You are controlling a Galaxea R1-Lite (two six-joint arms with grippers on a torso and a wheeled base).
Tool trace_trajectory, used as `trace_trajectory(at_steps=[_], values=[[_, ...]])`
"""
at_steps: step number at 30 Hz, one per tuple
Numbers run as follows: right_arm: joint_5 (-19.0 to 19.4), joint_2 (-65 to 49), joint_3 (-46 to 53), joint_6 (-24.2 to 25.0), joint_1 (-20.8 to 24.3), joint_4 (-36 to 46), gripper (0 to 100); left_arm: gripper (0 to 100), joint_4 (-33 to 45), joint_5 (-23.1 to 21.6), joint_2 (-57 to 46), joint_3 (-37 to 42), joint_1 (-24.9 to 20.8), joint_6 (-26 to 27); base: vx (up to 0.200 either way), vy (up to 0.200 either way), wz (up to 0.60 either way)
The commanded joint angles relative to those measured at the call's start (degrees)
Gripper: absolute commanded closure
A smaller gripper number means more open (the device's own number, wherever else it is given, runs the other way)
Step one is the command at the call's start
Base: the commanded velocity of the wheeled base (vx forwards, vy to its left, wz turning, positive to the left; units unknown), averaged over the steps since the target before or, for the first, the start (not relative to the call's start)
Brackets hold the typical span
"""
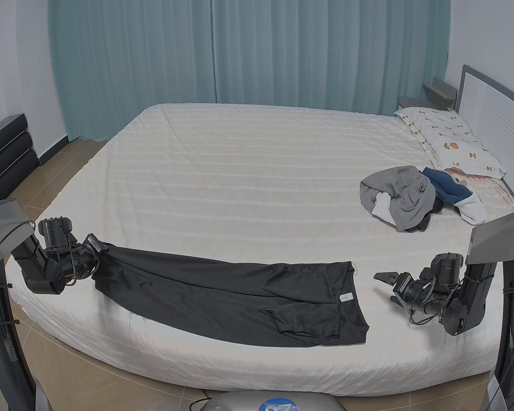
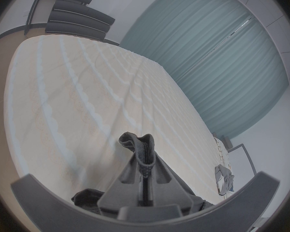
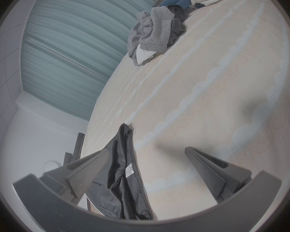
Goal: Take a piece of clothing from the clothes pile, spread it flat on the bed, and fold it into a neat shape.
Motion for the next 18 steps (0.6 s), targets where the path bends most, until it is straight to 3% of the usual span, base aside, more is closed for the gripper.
trace_trajectory(at_steps=[1,5,18], values=[[0.0,0.0,0.0,0.0,0.0,0.0,0,100,0.1,0.0,-0.1,0.0,0.0,-0.4,-0.2,0.0,0.0],[0.0,0.0,0.1,0.0,0.0,0.0,0,100,0.1,0.1,-0.1,0.2,-0.3,-1.4,-0.2,0.0,0.0],[0.0,0.0,0.0,0.0,0.1,0.0,0,100,-0.4,0.1,0.0,0.1,-1.4,-2.0,0.0,0.0,0.0]])
